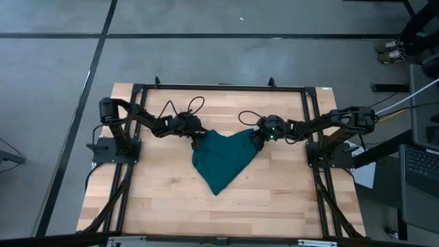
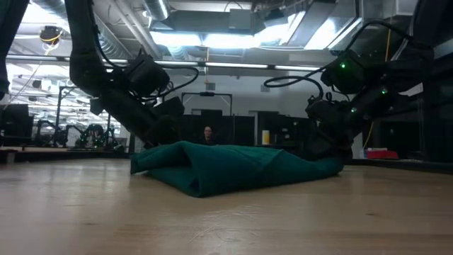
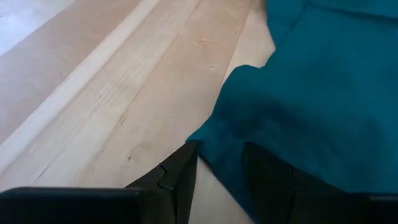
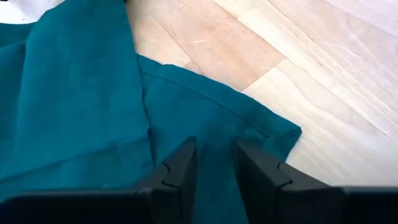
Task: Fold microfiber towels
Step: Fold the blue napkin
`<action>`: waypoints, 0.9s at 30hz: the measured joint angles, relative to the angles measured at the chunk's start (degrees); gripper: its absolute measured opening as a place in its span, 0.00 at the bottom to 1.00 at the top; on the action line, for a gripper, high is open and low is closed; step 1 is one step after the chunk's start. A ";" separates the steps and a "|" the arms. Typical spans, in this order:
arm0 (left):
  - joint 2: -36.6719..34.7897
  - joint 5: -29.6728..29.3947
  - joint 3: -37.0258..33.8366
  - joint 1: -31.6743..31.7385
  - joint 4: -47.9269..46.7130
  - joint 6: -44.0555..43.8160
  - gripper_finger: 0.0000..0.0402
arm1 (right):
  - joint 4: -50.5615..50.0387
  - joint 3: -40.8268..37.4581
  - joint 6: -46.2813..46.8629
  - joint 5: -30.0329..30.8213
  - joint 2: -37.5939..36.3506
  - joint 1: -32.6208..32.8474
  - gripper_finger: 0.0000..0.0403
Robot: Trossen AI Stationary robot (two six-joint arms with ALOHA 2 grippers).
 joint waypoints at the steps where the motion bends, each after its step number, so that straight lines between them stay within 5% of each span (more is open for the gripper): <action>1: 0.02 0.00 0.00 0.00 -0.02 -0.50 0.30 | -0.04 0.00 0.00 0.02 0.00 0.00 0.23; 8: 0.21 4.66 -0.04 -0.04 0.64 -3.48 0.03 | -0.28 0.00 0.03 0.00 0.00 0.49 0.05; 16: 0.08 7.58 -0.15 -3.35 2.59 -6.81 0.01 | -0.33 0.00 1.40 1.01 0.00 1.73 0.01; 21: 0.01 3.99 -0.24 -4.44 3.04 -6.91 0.01 | -0.08 0.00 1.46 1.53 0.00 1.75 0.10; 27: -1.57 -8.92 -0.33 -4.17 2.32 -7.10 0.01 | -0.43 0.00 2.12 1.55 -0.02 1.19 0.30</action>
